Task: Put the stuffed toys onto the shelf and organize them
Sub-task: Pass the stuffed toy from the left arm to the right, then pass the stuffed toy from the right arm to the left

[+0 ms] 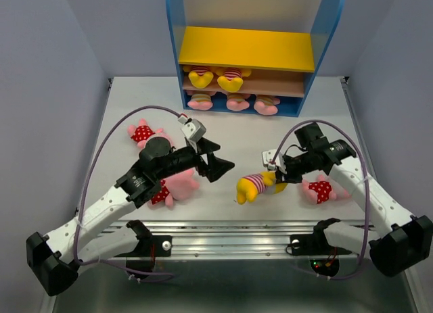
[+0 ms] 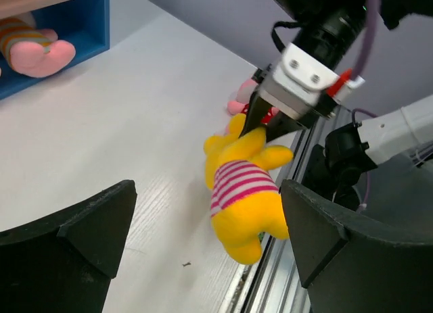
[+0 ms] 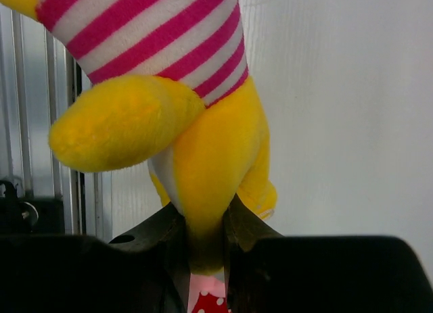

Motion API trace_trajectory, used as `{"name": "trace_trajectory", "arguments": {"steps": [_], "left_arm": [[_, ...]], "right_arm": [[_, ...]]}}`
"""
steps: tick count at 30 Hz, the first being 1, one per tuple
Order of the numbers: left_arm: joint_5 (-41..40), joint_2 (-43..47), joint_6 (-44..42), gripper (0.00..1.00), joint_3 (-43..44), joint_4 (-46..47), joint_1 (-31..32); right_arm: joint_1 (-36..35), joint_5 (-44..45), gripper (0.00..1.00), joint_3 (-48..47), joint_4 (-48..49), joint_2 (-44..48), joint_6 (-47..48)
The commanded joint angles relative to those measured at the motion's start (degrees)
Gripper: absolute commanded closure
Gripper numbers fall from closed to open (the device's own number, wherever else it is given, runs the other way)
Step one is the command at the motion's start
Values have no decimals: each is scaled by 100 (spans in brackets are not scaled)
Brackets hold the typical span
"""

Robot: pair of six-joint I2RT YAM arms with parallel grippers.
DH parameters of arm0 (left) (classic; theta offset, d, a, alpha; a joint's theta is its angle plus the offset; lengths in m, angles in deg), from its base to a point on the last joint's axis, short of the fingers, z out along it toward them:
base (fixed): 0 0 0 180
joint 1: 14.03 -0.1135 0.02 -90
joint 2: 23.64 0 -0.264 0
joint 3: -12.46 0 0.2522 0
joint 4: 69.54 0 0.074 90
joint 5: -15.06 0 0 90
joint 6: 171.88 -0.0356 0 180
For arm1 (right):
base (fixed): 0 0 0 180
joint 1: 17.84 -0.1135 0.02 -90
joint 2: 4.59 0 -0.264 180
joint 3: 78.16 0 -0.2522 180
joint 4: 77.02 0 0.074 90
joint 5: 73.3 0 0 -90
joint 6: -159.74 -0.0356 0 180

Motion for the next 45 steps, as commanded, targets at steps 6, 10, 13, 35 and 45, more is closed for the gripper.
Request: {"name": "trace_trajectory", "arguments": {"steps": [6, 10, 13, 35, 45], "left_arm": [[-1875, 108, -2181, 3, -415, -214, 1672], [-2668, -75, -2823, 4, -839, 532, 2630], [-2915, -339, -3079, 4, -936, 814, 2816], [-2942, -2132, -4126, 18, -1033, 2125, 3063], [-3030, -2573, -3951, 100, -742, 1887, 3063]], "right_arm": [[-90, 1223, 98, -1172, -1097, -1037, -535], [-142, 1461, 98, -1454, -1396, -1398, -754], [-204, 1540, 98, -1542, -1458, -1512, -807], [-714, 1233, 96, -1524, -1651, -1443, -852], [-767, 961, 96, -1533, -1686, -1320, -851]]}}
